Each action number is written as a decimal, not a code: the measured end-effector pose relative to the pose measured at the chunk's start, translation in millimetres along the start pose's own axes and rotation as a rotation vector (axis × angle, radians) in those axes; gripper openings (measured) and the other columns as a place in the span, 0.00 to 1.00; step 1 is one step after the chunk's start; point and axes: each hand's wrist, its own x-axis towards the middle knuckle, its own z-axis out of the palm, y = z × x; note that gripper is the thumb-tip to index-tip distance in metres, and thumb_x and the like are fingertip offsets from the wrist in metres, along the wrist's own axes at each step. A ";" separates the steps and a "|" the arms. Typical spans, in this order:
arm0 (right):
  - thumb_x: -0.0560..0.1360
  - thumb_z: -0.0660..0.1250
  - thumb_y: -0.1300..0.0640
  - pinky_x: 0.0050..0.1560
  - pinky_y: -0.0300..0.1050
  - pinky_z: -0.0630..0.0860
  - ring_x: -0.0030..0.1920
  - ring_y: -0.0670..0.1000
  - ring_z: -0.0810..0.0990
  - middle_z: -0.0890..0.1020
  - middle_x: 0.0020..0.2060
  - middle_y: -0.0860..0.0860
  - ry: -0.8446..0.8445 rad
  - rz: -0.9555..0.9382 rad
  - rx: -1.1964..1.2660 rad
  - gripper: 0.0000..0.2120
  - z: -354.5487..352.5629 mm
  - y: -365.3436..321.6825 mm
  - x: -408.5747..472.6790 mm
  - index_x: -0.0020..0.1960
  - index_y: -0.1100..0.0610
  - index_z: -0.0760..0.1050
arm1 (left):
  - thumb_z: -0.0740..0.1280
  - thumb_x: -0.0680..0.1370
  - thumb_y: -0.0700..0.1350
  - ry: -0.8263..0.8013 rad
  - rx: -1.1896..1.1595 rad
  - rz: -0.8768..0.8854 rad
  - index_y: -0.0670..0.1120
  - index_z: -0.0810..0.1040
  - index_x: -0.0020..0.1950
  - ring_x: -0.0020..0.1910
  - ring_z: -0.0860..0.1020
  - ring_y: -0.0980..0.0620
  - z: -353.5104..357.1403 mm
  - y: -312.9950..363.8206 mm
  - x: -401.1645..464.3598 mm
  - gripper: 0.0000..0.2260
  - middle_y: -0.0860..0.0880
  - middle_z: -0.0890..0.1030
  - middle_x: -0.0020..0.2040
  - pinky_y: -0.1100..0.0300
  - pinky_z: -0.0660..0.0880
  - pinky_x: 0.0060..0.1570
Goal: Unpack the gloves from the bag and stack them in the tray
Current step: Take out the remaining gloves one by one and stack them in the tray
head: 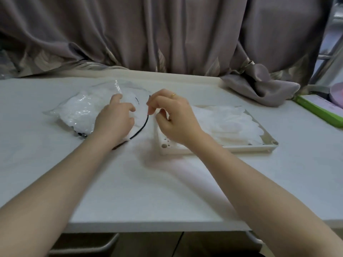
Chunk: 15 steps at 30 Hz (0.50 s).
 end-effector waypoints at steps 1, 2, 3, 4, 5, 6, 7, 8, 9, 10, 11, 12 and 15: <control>0.63 0.55 0.69 0.36 0.43 0.72 0.36 0.57 0.78 0.81 0.44 0.55 -0.038 -0.026 -0.004 0.13 9.9 -4.5 0.6 0.39 0.64 0.78 | 0.66 0.75 0.41 -0.004 -0.010 -0.006 0.48 0.75 0.63 0.64 0.69 0.40 1.1 -9.0 2.1 0.16 0.47 0.57 0.75 0.51 0.67 0.60; 0.64 0.55 0.68 0.37 0.43 0.72 0.38 0.58 0.79 0.81 0.45 0.56 -0.076 -0.050 -0.025 0.14 16.0 -5.5 -0.1 0.40 0.64 0.79 | 0.66 0.75 0.40 0.013 -0.028 0.011 0.48 0.75 0.63 0.64 0.69 0.40 2.0 -12.9 3.9 0.16 0.47 0.60 0.74 0.51 0.67 0.59; 0.66 0.55 0.69 0.39 0.45 0.74 0.40 0.59 0.80 0.82 0.46 0.57 -0.133 -0.057 -0.064 0.15 24.0 -6.5 1.5 0.43 0.64 0.79 | 0.66 0.74 0.40 0.050 -0.060 0.026 0.48 0.76 0.62 0.64 0.68 0.41 0.6 -17.0 5.6 0.16 0.47 0.63 0.72 0.51 0.66 0.60; 0.68 0.55 0.70 0.43 0.46 0.74 0.44 0.59 0.80 0.82 0.49 0.57 -0.207 -0.034 -0.117 0.16 32.0 -6.4 4.2 0.48 0.64 0.80 | 0.68 0.74 0.41 0.095 -0.094 0.032 0.48 0.78 0.60 0.65 0.67 0.43 -2.1 -19.0 6.3 0.14 0.47 0.65 0.69 0.51 0.64 0.61; 0.71 0.55 0.70 0.48 0.47 0.74 0.50 0.59 0.79 0.81 0.54 0.58 -0.303 0.024 -0.190 0.17 39.7 -6.3 9.0 0.55 0.64 0.78 | 0.69 0.73 0.42 0.159 -0.110 0.029 0.49 0.79 0.57 0.65 0.65 0.44 -5.1 -21.0 6.7 0.12 0.47 0.66 0.67 0.51 0.61 0.63; 0.75 0.56 0.70 0.53 0.47 0.72 0.57 0.58 0.77 0.78 0.58 0.58 -0.416 0.120 -0.275 0.18 46.6 -4.0 14.3 0.61 0.63 0.75 | 0.70 0.73 0.43 0.222 -0.104 0.017 0.51 0.80 0.54 0.66 0.62 0.44 -7.9 -21.8 6.4 0.11 0.48 0.65 0.67 0.52 0.58 0.64; 0.77 0.56 0.68 0.56 0.46 0.70 0.61 0.57 0.74 0.75 0.62 0.58 -0.507 0.229 -0.350 0.18 54.4 -1.8 20.9 0.66 0.62 0.71 | 0.70 0.72 0.44 0.256 -0.098 0.001 0.53 0.81 0.53 0.68 0.59 0.43 -9.5 -25.8 6.7 0.10 0.49 0.62 0.69 0.51 0.55 0.65; 0.78 0.58 0.64 0.58 0.45 0.68 0.64 0.57 0.72 0.74 0.64 0.57 -0.586 0.314 -0.399 0.18 58.3 2.4 25.3 0.68 0.60 0.68 | 0.71 0.72 0.45 0.244 -0.114 -0.014 0.54 0.81 0.53 0.70 0.56 0.43 -9.6 -27.0 5.6 0.11 0.49 0.59 0.71 0.51 0.53 0.67; 0.79 0.60 0.59 0.58 0.44 0.67 0.65 0.56 0.70 0.72 0.65 0.56 -0.646 0.357 -0.414 0.19 63.1 5.8 29.6 0.69 0.59 0.67 | 0.71 0.72 0.44 0.200 -0.166 -0.024 0.55 0.80 0.55 0.71 0.54 0.44 -8.8 -30.0 5.0 0.13 0.50 0.54 0.74 0.52 0.53 0.68; 0.78 0.62 0.55 0.58 0.43 0.66 0.66 0.56 0.70 0.72 0.66 0.55 -0.689 0.379 -0.399 0.22 67.6 9.1 33.3 0.70 0.56 0.66 | 0.71 0.73 0.42 0.150 -0.250 -0.027 0.54 0.79 0.58 0.72 0.54 0.45 -7.9 -32.5 4.1 0.15 0.51 0.51 0.75 0.55 0.54 0.69; 0.76 0.65 0.51 0.58 0.44 0.66 0.65 0.55 0.70 0.72 0.65 0.54 -0.714 0.386 -0.367 0.25 72.1 10.7 35.0 0.71 0.54 0.65 | 0.70 0.73 0.39 0.112 -0.340 -0.022 0.52 0.79 0.60 0.73 0.56 0.46 -6.7 -34.4 2.8 0.17 0.51 0.48 0.76 0.62 0.55 0.67; 0.75 0.67 0.48 0.56 0.44 0.66 0.63 0.54 0.71 0.71 0.63 0.54 -0.727 0.395 -0.331 0.27 76.9 11.5 35.3 0.71 0.52 0.65 | 0.68 0.74 0.36 0.090 -0.406 -0.013 0.50 0.78 0.62 0.73 0.58 0.48 -6.4 -34.9 2.4 0.18 0.51 0.46 0.76 0.68 0.57 0.63; 0.74 0.68 0.47 0.52 0.44 0.70 0.52 0.55 0.75 0.68 0.52 0.53 -0.663 0.456 -0.199 0.20 90.8 10.2 31.0 0.64 0.51 0.72 | 0.63 0.73 0.30 0.045 -0.458 0.002 0.48 0.76 0.63 0.69 0.66 0.49 -7.1 -29.7 2.3 0.22 0.50 0.46 0.77 0.75 0.60 0.50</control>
